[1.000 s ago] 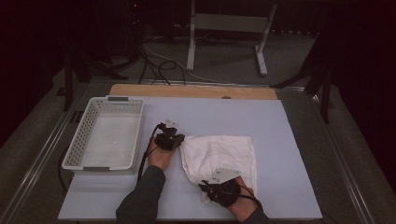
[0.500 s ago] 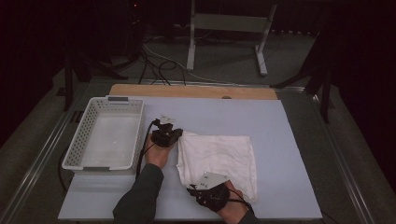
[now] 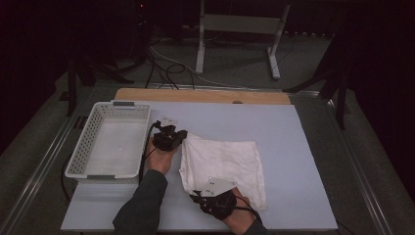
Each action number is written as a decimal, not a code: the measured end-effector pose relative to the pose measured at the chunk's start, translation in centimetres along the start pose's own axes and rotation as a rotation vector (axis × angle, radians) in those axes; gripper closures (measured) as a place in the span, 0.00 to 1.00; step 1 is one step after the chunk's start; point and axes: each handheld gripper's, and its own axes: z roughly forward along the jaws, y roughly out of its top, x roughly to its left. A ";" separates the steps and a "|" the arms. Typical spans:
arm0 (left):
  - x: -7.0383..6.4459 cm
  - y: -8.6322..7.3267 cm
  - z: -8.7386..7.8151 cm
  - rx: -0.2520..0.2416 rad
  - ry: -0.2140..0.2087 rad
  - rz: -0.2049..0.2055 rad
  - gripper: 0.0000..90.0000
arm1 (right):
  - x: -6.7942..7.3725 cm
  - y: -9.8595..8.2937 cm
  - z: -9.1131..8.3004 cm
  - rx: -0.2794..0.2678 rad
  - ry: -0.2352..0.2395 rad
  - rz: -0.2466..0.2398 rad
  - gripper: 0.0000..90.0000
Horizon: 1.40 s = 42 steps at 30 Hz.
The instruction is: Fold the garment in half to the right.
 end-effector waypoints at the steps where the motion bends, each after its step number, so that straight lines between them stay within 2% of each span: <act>1: -0.1 0.1 0.0 0.001 -0.001 0.001 0.97 | -0.1 -0.1 -0.2 -0.004 -0.003 0.013 0.93; 5: -0.5 0.6 0.3 -0.008 -0.010 -0.002 0.97 | -1.0 -0.5 -1.2 -0.018 -0.012 0.031 0.93; 10: -1.4 1.6 0.3 -0.019 -0.024 0.017 0.97 | -1.8 -1.3 -2.7 -0.031 -0.038 0.063 0.93; 13: -1.6 1.8 0.4 -0.022 -0.027 0.020 0.97 | -2.0 -1.4 -3.0 -0.030 -0.045 0.068 0.93; 14: -2.3 2.3 0.5 -0.029 -0.037 0.033 0.97 | -2.4 -1.8 -3.5 -0.037 -0.049 0.086 0.93; 27: -4.8 3.7 1.7 -0.038 -0.066 0.079 0.97 | -3.5 -3.3 -5.2 -0.031 -0.079 0.117 0.93; 31: -5.1 3.8 1.9 -0.038 -0.069 0.081 0.97 | -3.7 -3.7 -5.6 -0.019 -0.086 0.126 0.93; 32: -5.5 4.1 2.3 -0.037 -0.074 0.083 0.97 | -3.9 -3.9 -5.9 -0.016 -0.095 0.129 0.93; 42: -6.9 4.4 3.5 -0.025 -0.087 0.091 0.97 | -4.6 -4.8 -6.5 -0.002 -0.101 0.143 0.93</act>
